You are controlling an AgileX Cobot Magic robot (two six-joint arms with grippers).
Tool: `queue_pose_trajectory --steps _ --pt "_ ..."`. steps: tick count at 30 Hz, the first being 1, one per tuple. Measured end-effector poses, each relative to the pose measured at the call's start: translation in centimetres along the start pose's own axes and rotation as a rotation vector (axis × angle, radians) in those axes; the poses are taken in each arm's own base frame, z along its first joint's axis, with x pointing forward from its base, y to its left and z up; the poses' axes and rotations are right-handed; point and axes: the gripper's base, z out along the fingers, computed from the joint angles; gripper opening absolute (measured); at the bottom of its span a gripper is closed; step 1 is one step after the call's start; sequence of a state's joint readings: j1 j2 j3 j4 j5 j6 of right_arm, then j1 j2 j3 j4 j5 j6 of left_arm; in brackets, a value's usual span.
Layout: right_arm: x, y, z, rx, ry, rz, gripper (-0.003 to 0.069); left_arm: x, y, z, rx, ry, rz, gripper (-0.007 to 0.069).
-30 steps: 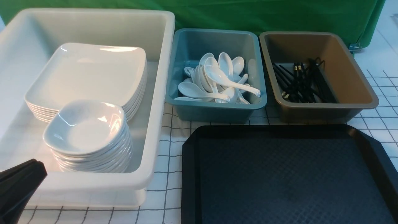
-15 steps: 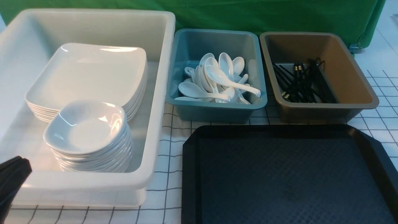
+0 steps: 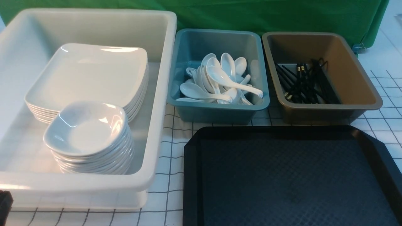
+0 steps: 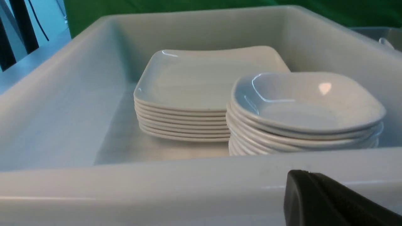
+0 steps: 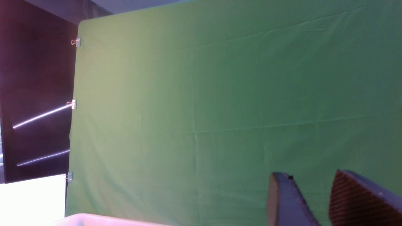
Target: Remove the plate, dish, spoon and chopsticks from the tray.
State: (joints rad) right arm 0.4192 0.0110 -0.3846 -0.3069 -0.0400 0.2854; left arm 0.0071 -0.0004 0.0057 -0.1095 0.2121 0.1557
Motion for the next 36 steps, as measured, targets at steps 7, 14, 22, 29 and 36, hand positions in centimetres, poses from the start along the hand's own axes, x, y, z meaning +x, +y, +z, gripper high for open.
queue_pose_trajectory --steps 7,14,22,29,36 --pt "0.0 0.0 0.0 0.000 0.000 0.000 0.0239 0.1 0.0 0.0 -0.001 0.006 0.007 0.0004" --pt "0.0 0.0 0.0 0.000 0.000 0.000 0.0239 0.1 0.0 0.0 0.000 0.007 0.007 0.0004" --pt "0.0 0.0 0.0 0.000 0.000 0.000 0.0239 0.1 0.0 0.0 0.000 0.007 0.007 0.0004" --pt "0.0 0.0 0.0 0.000 0.001 0.000 0.0239 0.1 0.0 0.0 -0.001 0.007 0.007 0.0004" --pt "1.2 -0.4 -0.1 0.043 0.134 0.048 0.0239 0.1 0.0 0.0 -0.001 0.007 0.007 0.0004"
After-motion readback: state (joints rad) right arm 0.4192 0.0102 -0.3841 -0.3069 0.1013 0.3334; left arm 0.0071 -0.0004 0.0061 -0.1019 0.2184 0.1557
